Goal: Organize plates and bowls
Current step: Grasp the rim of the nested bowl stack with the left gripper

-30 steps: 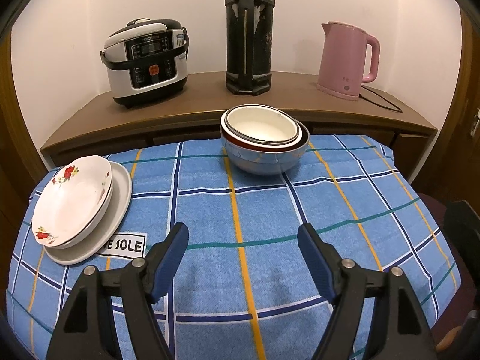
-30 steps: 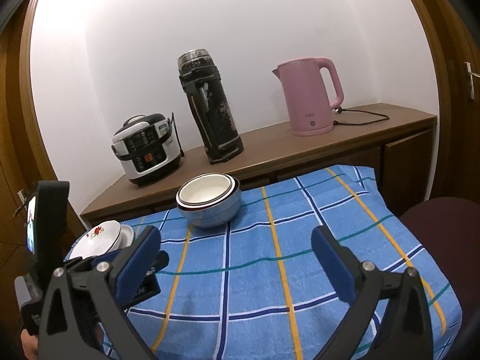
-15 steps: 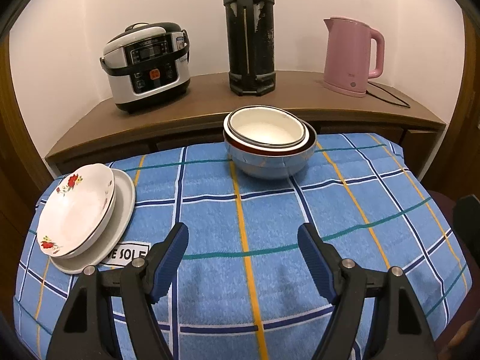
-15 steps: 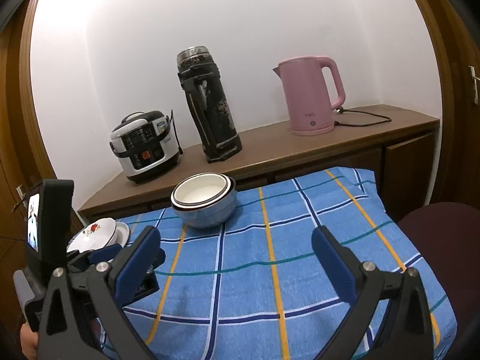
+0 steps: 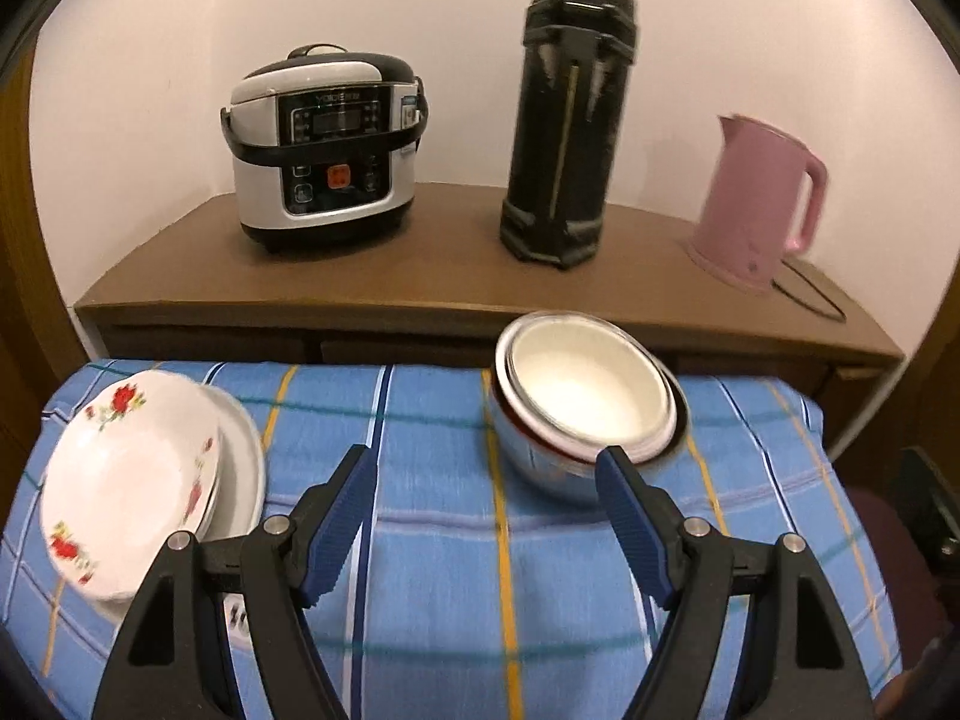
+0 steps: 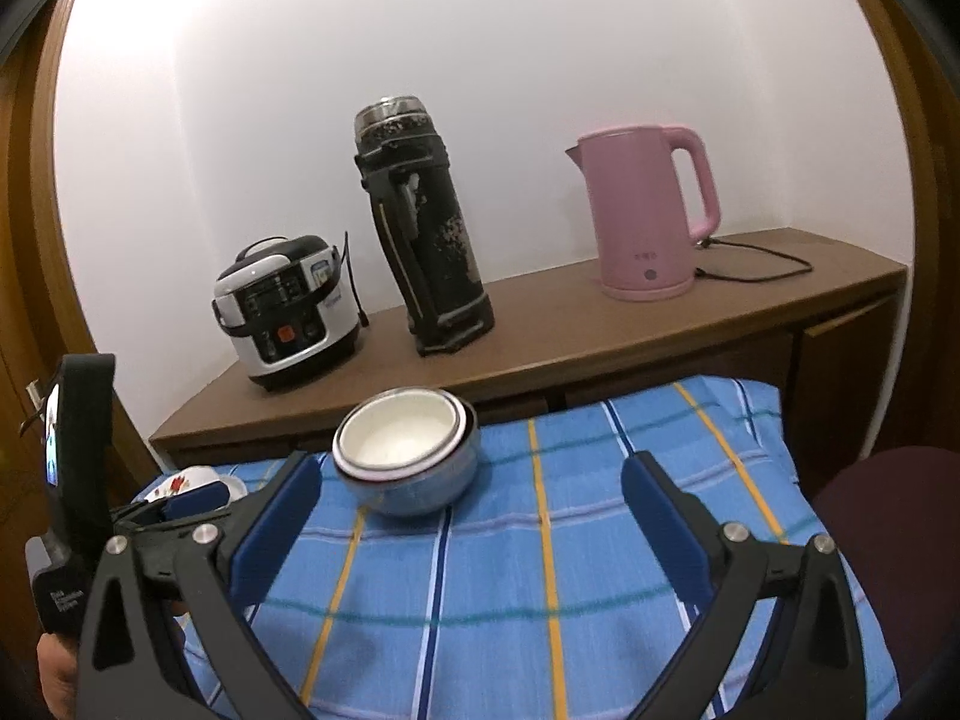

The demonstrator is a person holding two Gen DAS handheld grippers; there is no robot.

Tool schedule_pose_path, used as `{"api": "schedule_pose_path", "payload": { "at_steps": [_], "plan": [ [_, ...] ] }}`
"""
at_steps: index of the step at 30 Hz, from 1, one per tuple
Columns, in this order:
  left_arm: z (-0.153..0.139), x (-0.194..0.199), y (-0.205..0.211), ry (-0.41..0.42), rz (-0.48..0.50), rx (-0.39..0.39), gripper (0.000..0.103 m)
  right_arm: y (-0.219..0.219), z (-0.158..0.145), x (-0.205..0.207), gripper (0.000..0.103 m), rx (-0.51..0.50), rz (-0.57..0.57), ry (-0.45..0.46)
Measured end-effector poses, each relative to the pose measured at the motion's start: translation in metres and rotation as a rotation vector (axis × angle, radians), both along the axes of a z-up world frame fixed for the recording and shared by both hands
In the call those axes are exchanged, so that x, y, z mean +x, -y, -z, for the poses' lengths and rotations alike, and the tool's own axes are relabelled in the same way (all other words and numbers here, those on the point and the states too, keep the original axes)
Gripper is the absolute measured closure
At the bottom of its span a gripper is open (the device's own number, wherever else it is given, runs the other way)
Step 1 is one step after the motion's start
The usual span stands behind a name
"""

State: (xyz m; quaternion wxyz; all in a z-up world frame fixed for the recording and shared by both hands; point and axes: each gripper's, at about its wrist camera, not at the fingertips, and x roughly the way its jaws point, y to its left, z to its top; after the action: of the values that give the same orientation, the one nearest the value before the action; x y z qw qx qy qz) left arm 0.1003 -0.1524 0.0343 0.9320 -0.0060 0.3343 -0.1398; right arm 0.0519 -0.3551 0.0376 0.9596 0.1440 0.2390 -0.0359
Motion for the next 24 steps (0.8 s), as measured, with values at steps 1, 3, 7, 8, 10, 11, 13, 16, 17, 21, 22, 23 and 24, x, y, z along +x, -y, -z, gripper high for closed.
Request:
{"api": "schedule_pose_path", "payload": {
  "at_steps": [1, 3, 7, 8, 10, 11, 13, 16, 17, 21, 22, 23, 24],
  "plan": [
    [0.001, 0.009, 0.002, -0.009, -0.002, -0.001, 0.026, 0.003, 0.002, 0.011, 0.012, 0.017, -0.006, -0.012],
    [0.005, 0.027, 0.006, -0.039, -0.014, -0.012, 0.026, 0.008, 0.011, 0.036, 0.014, 0.058, -0.012, -0.043],
    [0.017, 0.058, 0.011, -0.103, -0.043, -0.048, 0.026, 0.020, 0.040, 0.080, 0.021, 0.171, -0.020, -0.129],
    [0.019, 0.065, 0.013, -0.118, -0.040, -0.063, 0.026, 0.023, 0.048, 0.089, 0.022, 0.214, -0.022, -0.148],
    [0.024, 0.074, 0.017, -0.133, -0.035, -0.074, 0.026, 0.027, 0.060, 0.102, 0.024, 0.272, -0.029, -0.171],
    [0.026, 0.079, 0.020, -0.139, -0.035, -0.077, 0.026, 0.028, 0.065, 0.108, 0.024, 0.290, -0.026, -0.180],
    [0.030, 0.085, 0.022, -0.145, -0.041, -0.083, 0.026, 0.030, 0.072, 0.118, 0.026, 0.322, -0.041, -0.189],
    [0.034, 0.094, 0.021, -0.160, -0.058, -0.097, 0.026, 0.031, 0.080, 0.130, 0.028, 0.345, -0.051, -0.207],
    [0.037, 0.097, 0.020, -0.169, -0.069, -0.106, 0.026, 0.031, 0.082, 0.134, 0.028, 0.355, -0.054, -0.214],
    [0.044, 0.107, 0.020, -0.197, -0.089, -0.113, 0.029, 0.027, 0.089, 0.146, 0.033, 0.369, -0.068, -0.238],
    [0.046, 0.108, 0.021, -0.207, -0.089, -0.109, 0.032, 0.026, 0.091, 0.149, 0.035, 0.371, -0.070, -0.247],
    [0.048, 0.110, 0.022, -0.213, -0.088, -0.110, 0.035, 0.025, 0.094, 0.151, 0.035, 0.376, -0.072, -0.259],
    [0.051, 0.112, 0.022, -0.223, -0.088, -0.114, 0.037, 0.024, 0.097, 0.153, 0.037, 0.387, -0.075, -0.268]
  ]
}}
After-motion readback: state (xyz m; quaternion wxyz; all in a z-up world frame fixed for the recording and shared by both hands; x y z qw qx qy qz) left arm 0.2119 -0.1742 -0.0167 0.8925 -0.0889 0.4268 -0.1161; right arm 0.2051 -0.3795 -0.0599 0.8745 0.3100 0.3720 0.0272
